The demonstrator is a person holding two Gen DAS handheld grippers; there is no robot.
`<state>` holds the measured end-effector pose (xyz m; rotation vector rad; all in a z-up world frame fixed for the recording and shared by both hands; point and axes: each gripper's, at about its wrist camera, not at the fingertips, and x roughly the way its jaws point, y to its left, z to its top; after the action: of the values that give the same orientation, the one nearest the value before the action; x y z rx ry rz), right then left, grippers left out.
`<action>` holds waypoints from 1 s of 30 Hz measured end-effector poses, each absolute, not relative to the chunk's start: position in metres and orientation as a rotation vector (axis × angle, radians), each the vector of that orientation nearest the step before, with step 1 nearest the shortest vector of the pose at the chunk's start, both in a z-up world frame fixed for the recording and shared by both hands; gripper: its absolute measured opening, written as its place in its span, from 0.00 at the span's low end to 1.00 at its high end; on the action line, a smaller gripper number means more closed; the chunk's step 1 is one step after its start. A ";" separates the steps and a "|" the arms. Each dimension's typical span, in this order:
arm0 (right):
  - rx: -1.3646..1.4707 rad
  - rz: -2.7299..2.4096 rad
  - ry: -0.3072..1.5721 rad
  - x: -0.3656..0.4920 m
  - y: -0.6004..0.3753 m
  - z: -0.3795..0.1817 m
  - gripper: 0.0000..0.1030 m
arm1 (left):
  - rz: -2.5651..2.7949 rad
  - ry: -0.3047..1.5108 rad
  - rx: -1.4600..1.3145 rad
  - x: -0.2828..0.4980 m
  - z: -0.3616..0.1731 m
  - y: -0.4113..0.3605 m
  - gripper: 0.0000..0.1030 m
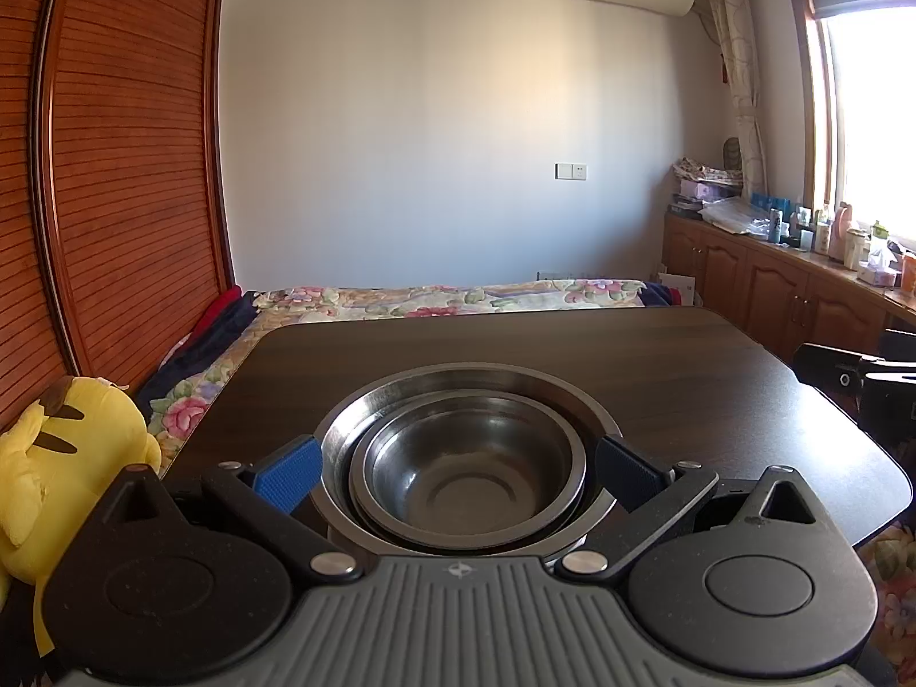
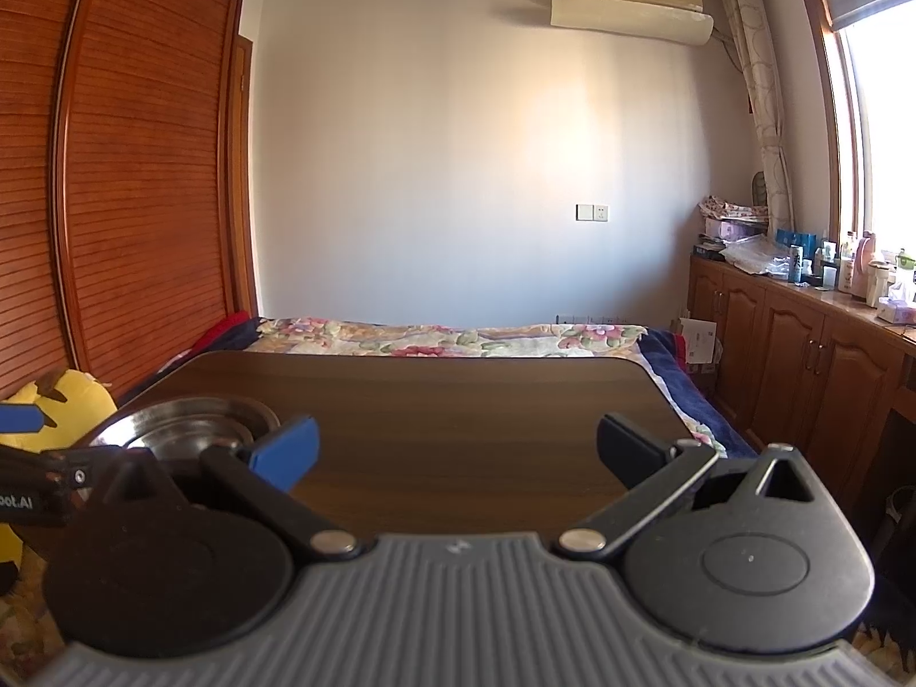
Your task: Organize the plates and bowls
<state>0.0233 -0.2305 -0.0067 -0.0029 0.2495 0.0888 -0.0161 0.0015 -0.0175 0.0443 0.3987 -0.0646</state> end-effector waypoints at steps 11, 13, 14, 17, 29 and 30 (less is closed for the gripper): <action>-0.001 0.089 0.254 0.025 -0.232 -0.007 1.00 | -0.064 0.395 0.043 -0.017 -0.017 0.002 1.00; -0.001 0.091 0.254 0.025 -0.232 -0.008 1.00 | -0.065 0.396 0.043 -0.016 -0.017 0.002 1.00; -0.002 0.090 0.254 0.025 -0.232 -0.008 1.00 | -0.064 0.395 0.043 -0.016 -0.017 0.002 1.00; -0.003 0.087 0.253 0.025 -0.232 -0.007 1.00 | -0.064 0.395 0.043 -0.016 -0.017 0.002 1.00; 0.002 0.084 0.255 0.025 -0.235 -0.008 1.00 | -0.067 0.396 0.044 -0.017 -0.017 0.002 1.00; 0.002 0.085 0.256 0.025 -0.235 -0.008 1.00 | -0.067 0.397 0.044 -0.017 -0.017 0.002 1.00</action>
<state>0.0248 -0.2353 -0.0081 0.0021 0.2557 0.0849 -0.0165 0.0023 -0.0166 0.0437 0.3967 -0.0666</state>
